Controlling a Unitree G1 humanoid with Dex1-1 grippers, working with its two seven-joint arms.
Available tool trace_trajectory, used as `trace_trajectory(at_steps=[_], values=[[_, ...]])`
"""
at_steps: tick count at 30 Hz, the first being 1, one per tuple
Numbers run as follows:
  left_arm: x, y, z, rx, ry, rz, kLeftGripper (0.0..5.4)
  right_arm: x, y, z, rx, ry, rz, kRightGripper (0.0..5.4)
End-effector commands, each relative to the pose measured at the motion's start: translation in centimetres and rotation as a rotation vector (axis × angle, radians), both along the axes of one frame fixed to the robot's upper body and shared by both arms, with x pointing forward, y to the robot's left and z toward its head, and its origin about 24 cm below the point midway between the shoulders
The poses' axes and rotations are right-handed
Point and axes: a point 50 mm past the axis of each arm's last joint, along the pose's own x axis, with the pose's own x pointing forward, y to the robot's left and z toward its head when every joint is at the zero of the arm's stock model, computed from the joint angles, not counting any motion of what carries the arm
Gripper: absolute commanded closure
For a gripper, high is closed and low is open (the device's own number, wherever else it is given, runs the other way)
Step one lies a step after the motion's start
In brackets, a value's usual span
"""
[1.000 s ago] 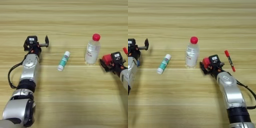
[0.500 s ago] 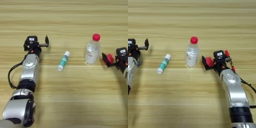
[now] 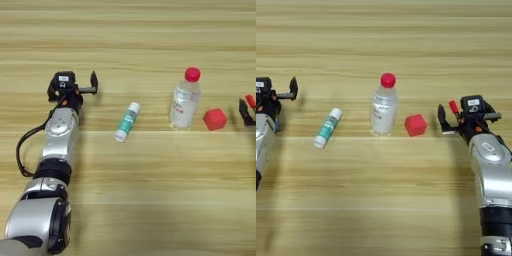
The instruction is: Move the objects on the table
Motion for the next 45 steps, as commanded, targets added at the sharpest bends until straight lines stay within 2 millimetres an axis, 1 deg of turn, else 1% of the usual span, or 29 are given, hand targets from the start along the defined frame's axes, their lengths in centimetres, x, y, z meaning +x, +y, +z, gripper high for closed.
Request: trace_trajectory(at_steps=[1, 5, 10, 18, 22, 24, 26, 28, 34, 45], values=[[0.4, -0.3, 0.7, 0.008, -0.022, -0.007, 0.00, 0.3, -1.1, 0.0, -0.031, 0.022, -0.031, 0.01], [0.4, -0.3, 0.7, 0.008, -0.023, -0.006, 0.00, 0.4, -1.6, -0.7, -0.011, 0.063, -0.042, 0.01], [0.4, -0.3, 0.7, 0.008, -0.024, -0.006, 0.00, 0.4, -1.3, -1.9, 0.051, 0.142, 0.001, 0.01], [0.4, -0.3, 0.7, 0.007, -0.026, -0.006, 0.00, 0.4, -2.4, -3.6, 0.154, 0.235, -0.038, 0.01], [0.4, -0.3, 0.7, 0.007, -0.026, -0.006, 0.00, 0.4, -2.8, -3.9, 0.170, 0.254, -0.049, 0.01], [0.4, -0.3, 0.7, 0.007, -0.026, -0.006, 0.00, 0.4, -2.7, -4.1, 0.236, 0.263, -0.053, 0.01], [0.4, -0.3, 0.7, 0.007, -0.027, -0.005, 0.00, 0.3, -2.5, -4.6, 0.340, 0.292, -0.053, 0.23], [0.4, -0.3, 0.8, 0.006, -0.028, -0.005, 0.00, 0.3, -2.5, -4.8, 0.376, 0.310, -0.054, 0.38], [0.4, -0.3, 0.8, 0.005, -0.030, -0.005, 0.00, 0.3, -2.4, -5.1, 0.380, 0.332, -0.043, 1.08], [0.4, -0.3, 0.8, 0.003, -0.032, -0.003, 0.00, 0.2, -1.6, -5.4, 0.318, 0.354, 0.011, 2.31]])
